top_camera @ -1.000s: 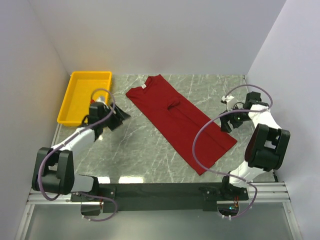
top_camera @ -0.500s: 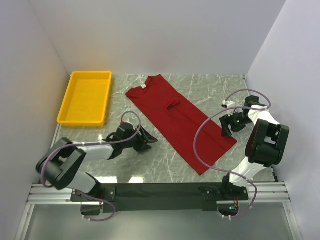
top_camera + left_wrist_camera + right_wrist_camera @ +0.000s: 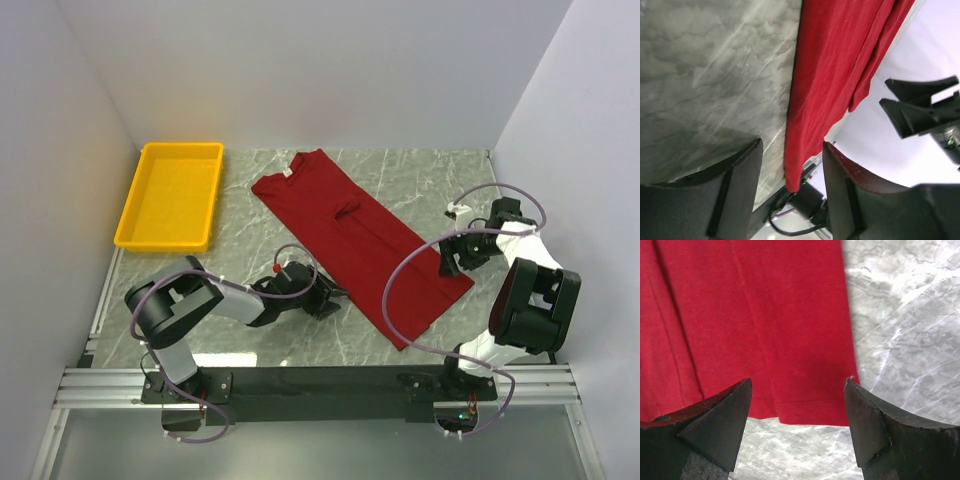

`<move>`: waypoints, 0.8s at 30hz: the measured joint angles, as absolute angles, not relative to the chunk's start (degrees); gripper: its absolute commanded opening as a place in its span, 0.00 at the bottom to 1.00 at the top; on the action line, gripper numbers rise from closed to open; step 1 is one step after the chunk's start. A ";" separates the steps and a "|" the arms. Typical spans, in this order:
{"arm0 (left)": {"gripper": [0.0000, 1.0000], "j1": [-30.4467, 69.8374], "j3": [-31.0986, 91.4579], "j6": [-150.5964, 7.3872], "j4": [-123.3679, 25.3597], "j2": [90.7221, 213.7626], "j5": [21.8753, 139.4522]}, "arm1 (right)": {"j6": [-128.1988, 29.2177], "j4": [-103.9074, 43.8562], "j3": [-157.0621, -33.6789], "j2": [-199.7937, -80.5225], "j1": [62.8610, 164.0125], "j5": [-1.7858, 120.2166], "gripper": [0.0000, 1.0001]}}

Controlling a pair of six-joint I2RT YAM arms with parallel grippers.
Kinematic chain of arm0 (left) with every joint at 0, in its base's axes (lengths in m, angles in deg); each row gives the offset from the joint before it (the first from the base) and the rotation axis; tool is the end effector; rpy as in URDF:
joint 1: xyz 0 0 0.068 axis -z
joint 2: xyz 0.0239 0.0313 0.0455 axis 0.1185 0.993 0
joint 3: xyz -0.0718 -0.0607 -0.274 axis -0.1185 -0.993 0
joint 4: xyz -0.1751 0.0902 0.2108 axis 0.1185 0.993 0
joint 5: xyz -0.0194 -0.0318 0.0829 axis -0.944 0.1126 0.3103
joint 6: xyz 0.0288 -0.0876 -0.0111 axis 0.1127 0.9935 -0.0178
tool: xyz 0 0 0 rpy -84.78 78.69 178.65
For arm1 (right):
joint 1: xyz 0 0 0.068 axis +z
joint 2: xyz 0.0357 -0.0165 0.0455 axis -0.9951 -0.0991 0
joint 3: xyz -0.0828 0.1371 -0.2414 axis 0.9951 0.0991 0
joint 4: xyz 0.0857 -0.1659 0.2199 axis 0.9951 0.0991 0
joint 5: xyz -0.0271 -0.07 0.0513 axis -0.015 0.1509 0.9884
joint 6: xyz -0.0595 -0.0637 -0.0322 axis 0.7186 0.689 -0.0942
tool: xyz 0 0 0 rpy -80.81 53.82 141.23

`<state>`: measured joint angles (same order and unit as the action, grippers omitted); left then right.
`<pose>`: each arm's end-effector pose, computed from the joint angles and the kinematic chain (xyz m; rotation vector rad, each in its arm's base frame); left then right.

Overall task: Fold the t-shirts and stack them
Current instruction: Fold the tshirt

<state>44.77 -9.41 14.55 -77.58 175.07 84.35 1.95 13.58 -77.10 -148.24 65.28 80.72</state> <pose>0.2165 -0.2836 0.0772 -0.9836 2.4485 -1.3529 0.3117 -0.0644 0.1591 -0.6671 2.5558 0.4122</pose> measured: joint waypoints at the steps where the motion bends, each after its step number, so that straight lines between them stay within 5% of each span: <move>1: 0.57 45.03 -9.17 15.42 -77.77 175.51 84.63 | 1.81 13.48 -76.71 -147.65 65.28 80.94 0.80; 16: 0.57 41.60 -5.61 16.65 -72.70 176.12 89.20 | -0.04 12.99 -74.43 -143.81 65.28 83.63 0.80; 24: 0.37 35.87 2.22 11.45 -66.23 180.16 89.90 | -1.31 12.10 -73.49 -142.76 65.28 84.83 0.80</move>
<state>35.87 2.22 11.45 -66.23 180.16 89.90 -1.31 12.10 -73.49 -142.76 65.28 84.83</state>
